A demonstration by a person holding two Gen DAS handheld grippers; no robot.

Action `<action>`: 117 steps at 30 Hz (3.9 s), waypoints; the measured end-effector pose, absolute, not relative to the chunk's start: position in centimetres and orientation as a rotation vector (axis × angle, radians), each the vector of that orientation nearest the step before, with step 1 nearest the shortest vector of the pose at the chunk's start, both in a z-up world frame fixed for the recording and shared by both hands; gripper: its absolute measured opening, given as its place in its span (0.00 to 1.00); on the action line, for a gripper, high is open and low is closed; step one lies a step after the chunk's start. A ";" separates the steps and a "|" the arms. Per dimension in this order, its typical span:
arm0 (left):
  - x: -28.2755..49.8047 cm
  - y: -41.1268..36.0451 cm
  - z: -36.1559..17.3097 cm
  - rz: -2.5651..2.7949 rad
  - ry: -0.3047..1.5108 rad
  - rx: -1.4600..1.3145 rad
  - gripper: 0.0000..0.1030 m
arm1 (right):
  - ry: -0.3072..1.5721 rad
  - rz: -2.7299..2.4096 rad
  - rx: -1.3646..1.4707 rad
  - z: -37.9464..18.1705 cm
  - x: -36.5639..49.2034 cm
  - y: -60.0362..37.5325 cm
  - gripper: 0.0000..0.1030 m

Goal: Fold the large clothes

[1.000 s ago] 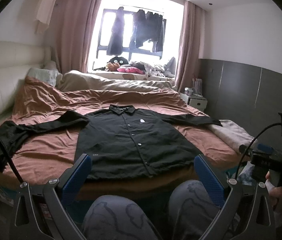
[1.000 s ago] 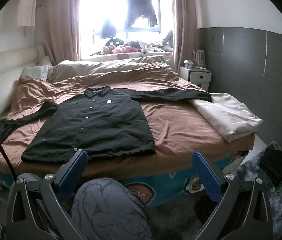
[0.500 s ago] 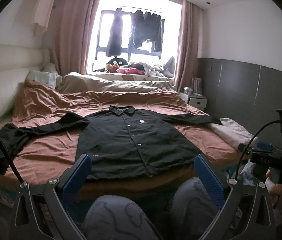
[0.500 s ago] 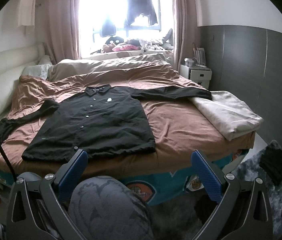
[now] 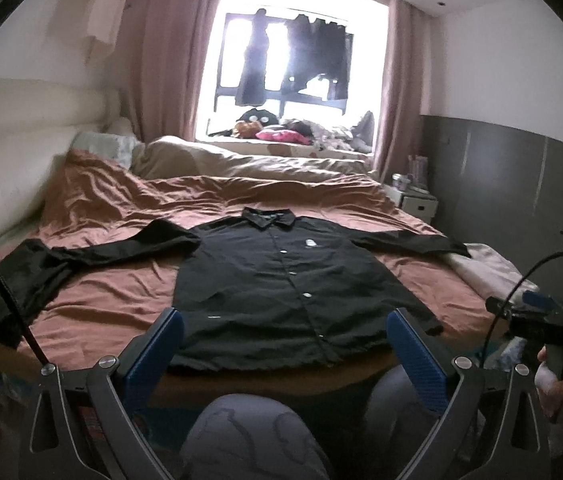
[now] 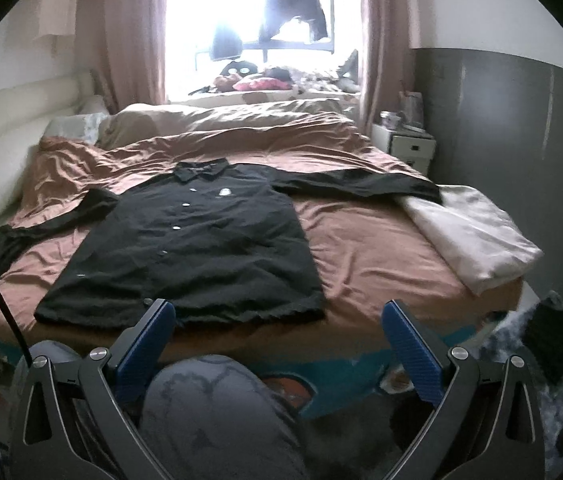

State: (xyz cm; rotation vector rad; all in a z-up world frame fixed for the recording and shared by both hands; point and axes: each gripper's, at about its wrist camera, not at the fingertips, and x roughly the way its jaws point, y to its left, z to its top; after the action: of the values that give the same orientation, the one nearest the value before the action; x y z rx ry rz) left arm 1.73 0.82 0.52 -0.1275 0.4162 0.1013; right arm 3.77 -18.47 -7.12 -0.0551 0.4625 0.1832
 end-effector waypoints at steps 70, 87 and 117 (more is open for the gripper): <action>31.8 48.8 -18.1 0.669 0.760 -0.725 0.55 | 0.861 0.607 0.080 -11.5 50.7 10.2 0.62; 32.7 48.5 -9.2 0.559 0.538 -0.646 0.04 | 1.000 0.723 0.182 -14.9 58.7 18.7 0.25; 42.5 31.1 7.0 0.124 0.404 -0.414 0.03 | 0.950 0.692 0.412 -13.3 52.9 2.6 0.48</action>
State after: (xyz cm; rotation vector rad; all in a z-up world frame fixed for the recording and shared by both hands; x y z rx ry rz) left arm 42.52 31.13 7.04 -0.4138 0.4041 0.1238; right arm 52.87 2.60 -13.31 0.4123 0.9495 0.6920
